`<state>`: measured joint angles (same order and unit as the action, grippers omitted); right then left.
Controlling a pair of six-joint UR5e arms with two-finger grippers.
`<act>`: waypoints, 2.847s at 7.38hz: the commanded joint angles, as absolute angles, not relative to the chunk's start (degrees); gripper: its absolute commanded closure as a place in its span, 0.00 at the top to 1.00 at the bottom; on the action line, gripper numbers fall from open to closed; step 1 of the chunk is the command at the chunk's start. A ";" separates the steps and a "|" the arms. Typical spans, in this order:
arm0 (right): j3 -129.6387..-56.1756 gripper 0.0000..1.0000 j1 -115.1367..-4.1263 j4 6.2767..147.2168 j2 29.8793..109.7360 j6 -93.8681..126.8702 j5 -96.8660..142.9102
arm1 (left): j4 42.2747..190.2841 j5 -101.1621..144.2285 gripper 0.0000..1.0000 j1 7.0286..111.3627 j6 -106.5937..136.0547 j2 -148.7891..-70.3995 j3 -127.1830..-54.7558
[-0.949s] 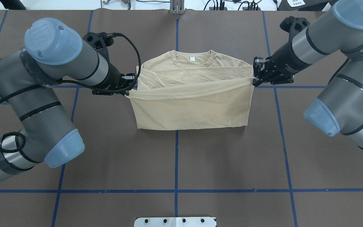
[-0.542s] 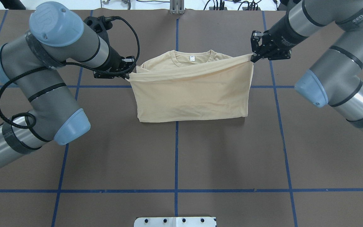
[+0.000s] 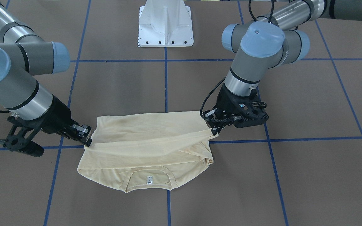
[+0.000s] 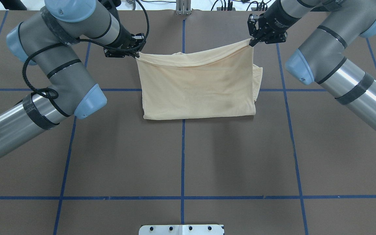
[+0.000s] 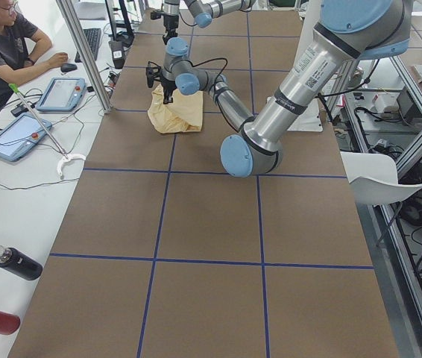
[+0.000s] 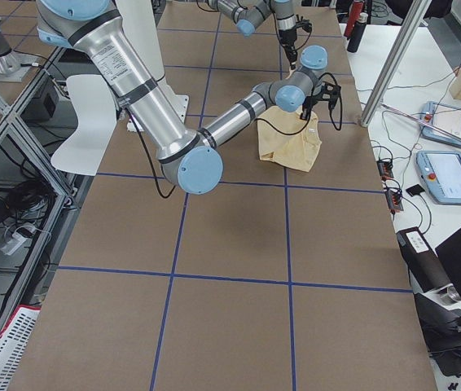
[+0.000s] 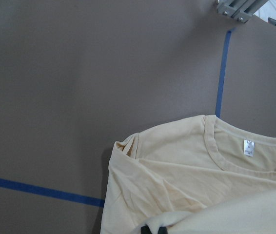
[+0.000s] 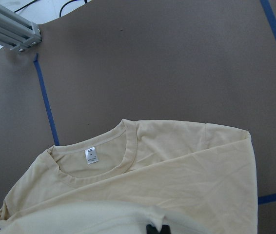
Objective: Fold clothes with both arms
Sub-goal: 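Lay the hem down near the collar with both grippers, then open both grippers and hold them above the folded shirt's far edge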
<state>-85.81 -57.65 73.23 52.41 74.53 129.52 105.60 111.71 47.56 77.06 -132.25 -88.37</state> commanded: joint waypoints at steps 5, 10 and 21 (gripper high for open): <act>-72.01 0.00 -56.87 69.52 47.56 74.27 128.94 | 120.23 111.27 0.00 47.99 77.78 -138.16 -68.04; -66.80 0.00 -53.97 65.04 47.20 74.27 126.13 | 126.21 108.21 0.00 44.22 79.63 -139.83 -60.47; -60.92 0.00 -53.70 64.95 44.04 73.21 118.13 | 126.91 106.62 0.00 46.14 79.28 -139.75 -59.06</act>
<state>-62.95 -54.01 64.96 45.72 73.23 119.51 126.62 107.17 46.17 79.18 -139.66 -59.07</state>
